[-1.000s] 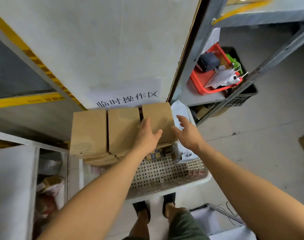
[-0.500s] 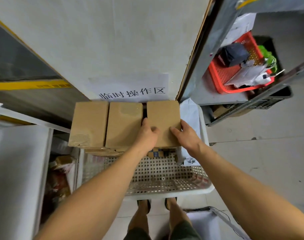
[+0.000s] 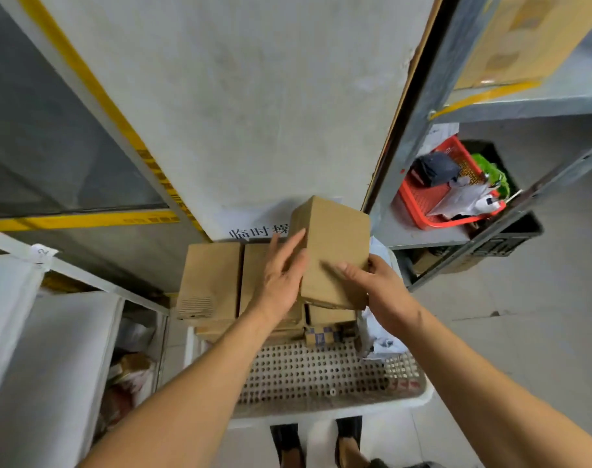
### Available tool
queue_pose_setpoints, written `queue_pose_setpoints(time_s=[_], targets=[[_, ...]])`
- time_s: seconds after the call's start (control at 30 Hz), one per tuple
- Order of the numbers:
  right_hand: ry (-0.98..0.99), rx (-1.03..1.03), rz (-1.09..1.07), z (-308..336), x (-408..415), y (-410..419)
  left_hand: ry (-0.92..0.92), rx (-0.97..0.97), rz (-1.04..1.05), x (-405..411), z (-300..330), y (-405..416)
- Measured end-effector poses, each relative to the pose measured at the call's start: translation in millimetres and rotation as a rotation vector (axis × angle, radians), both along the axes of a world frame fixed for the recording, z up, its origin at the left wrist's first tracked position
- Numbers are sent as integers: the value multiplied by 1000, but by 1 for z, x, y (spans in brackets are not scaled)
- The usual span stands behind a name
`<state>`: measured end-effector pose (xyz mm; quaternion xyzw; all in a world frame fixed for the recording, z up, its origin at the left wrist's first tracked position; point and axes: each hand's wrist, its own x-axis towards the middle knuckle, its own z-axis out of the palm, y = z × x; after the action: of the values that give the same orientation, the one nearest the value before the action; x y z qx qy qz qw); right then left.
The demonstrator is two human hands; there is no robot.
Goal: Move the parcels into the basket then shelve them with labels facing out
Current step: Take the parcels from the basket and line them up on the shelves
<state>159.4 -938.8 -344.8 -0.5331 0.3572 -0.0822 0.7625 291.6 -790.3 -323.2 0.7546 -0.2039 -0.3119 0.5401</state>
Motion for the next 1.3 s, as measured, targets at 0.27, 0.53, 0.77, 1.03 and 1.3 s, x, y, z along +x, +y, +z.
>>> queue_pose_setpoints(time_s=[0.27,0.53,0.77,1.03,1.3], targets=[[-89,-30,102,54,37,41,-290,-2,113,10,31,46],[-78,261,134,62,23,48,-120,-247,197,21,49,78],[-268,626,-9,69,11,61,613,-75,-2,34,41,90],[-89,200,161,53,15,45,568,-183,42,30,36,90],[45,-524,157,80,29,55,242,-122,-67,49,43,99]])
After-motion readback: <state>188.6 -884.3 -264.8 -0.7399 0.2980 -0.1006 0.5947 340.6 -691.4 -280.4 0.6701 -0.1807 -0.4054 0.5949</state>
